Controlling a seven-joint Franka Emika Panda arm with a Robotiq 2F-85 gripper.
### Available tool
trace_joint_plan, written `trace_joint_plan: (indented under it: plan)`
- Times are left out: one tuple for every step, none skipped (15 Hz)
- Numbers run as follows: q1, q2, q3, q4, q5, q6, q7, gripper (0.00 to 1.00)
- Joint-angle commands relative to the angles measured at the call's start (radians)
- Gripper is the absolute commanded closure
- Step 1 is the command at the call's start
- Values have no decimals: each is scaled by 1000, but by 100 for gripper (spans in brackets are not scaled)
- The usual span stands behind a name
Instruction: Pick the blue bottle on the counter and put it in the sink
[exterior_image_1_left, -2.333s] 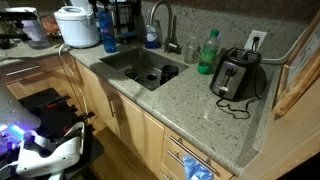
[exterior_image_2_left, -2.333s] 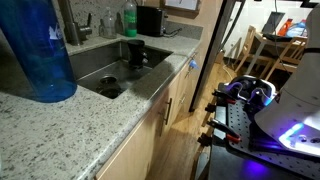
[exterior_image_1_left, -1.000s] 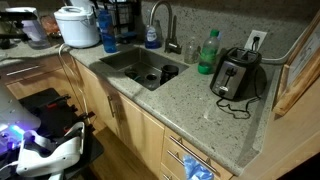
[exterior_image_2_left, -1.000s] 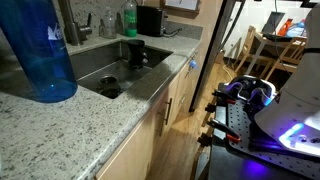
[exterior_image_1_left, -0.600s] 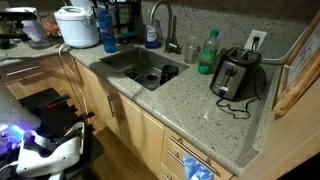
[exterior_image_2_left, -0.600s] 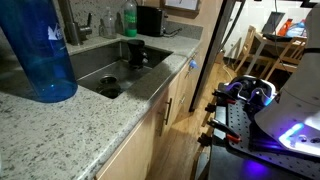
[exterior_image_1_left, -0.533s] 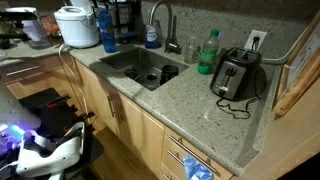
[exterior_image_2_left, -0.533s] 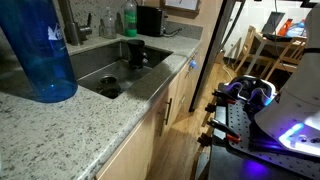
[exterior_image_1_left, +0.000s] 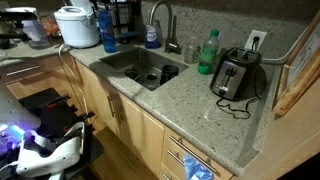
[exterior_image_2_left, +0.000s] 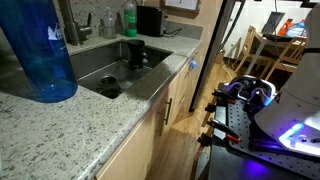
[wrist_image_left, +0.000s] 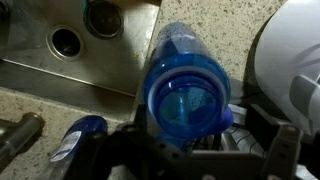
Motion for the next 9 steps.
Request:
trace_joint_plan:
  plan:
    - [3,13,-10,18,21,-9,-25,0]
    - [3,14,-10,17,22,-10,-24,0]
    - [3,14,-11,16,22,-11,-22,0]
    - [3,14,-12,14,23,-11,-21,0]
    - [3,15,-13,13,23,-12,-21,0]
    - [2,15,-13,11,24,-12,-21,0]
    - [2,14,-14,10,24,-12,-22,25]
    - [2,14,-14,10,25,-12,-21,26]
    - [2,14,-15,9,25,-12,-20,34]
